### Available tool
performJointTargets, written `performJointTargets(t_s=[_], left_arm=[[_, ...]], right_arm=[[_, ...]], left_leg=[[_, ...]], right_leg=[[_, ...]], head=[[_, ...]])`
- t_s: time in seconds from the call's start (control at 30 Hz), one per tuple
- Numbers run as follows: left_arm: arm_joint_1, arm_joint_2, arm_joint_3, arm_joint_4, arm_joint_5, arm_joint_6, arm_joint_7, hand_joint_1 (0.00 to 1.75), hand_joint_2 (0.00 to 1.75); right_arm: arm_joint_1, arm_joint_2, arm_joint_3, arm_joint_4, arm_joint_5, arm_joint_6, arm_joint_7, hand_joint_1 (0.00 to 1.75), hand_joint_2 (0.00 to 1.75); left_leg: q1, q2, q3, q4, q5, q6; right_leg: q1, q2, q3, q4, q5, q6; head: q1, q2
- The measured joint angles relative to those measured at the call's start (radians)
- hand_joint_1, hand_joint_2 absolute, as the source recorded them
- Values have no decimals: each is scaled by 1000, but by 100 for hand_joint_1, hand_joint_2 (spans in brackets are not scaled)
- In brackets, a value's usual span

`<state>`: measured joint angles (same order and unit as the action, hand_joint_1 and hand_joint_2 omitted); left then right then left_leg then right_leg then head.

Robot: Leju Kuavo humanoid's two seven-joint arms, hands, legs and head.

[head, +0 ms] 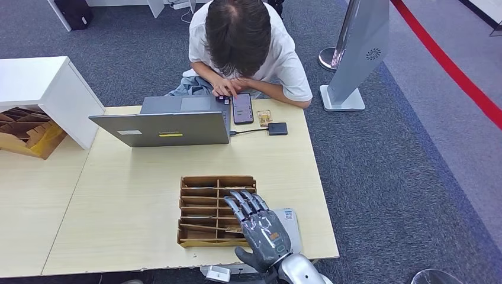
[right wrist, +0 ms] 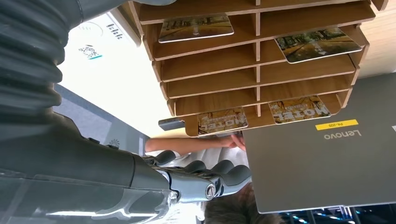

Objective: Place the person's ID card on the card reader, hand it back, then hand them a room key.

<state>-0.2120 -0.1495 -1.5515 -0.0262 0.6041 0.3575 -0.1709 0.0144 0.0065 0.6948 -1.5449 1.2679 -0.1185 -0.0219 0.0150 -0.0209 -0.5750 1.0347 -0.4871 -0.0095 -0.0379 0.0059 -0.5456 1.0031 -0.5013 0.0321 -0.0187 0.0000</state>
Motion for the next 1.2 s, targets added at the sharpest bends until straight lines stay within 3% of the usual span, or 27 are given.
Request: performJointTargets(t_s=[1.2], left_arm=[[0,0,0,0,3,3,0,0,0]], right_arm=[[-20,1,18,19,9,44,21,0,175]], left_leg=[[0,0,0,0,0,0]], right_leg=[[0,0,0,0,0,0]], head=[[0,0]])
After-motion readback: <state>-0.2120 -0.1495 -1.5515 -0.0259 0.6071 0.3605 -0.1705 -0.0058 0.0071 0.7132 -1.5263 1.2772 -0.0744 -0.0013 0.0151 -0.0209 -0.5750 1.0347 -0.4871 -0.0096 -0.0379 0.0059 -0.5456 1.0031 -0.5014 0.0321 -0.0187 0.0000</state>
